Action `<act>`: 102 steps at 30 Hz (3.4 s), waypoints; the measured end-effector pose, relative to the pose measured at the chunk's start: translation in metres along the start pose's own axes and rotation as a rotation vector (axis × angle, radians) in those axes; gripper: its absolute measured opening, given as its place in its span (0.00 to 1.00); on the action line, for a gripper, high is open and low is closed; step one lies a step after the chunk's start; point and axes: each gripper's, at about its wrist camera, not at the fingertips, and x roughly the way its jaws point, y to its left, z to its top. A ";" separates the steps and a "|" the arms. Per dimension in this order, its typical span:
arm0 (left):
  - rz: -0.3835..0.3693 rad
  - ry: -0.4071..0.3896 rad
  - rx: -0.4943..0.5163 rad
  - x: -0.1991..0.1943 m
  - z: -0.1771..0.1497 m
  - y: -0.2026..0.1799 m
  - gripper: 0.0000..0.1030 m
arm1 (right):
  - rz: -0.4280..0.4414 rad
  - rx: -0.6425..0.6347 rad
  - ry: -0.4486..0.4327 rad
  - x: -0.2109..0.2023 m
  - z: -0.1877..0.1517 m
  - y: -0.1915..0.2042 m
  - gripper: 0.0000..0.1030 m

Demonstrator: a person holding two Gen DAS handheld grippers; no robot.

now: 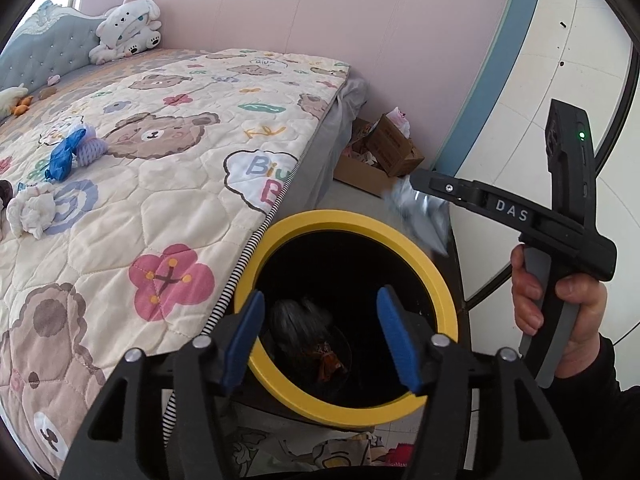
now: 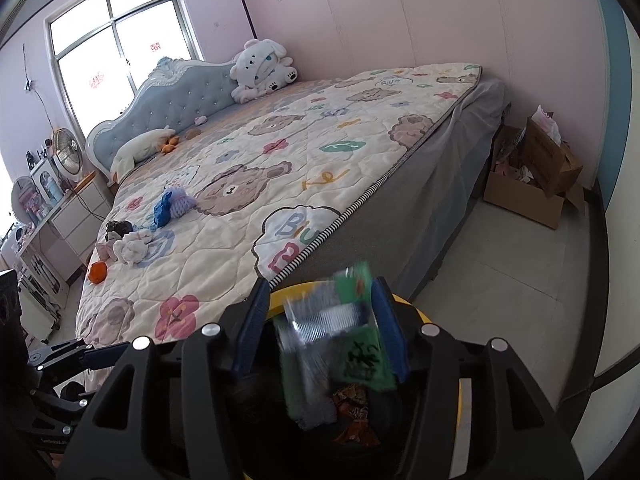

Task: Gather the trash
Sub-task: 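Open the left gripper over the bin while the right drops the wrapper, then move both tools back over the bed toward the orange peel and blue glove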

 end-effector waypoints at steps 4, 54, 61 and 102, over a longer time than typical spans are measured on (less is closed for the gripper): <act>0.007 -0.019 -0.018 -0.004 0.002 0.004 0.64 | 0.000 0.010 -0.018 -0.003 0.003 -0.002 0.54; 0.395 -0.221 -0.282 -0.100 0.033 0.214 0.70 | 0.258 -0.283 0.055 0.173 0.072 0.237 0.62; 0.442 -0.229 -0.341 -0.109 0.030 0.253 0.71 | 0.272 -0.323 0.077 0.207 0.080 0.272 0.63; 0.482 -0.179 -0.524 -0.066 0.005 0.393 0.74 | 0.121 -0.477 0.076 0.379 0.084 0.380 0.57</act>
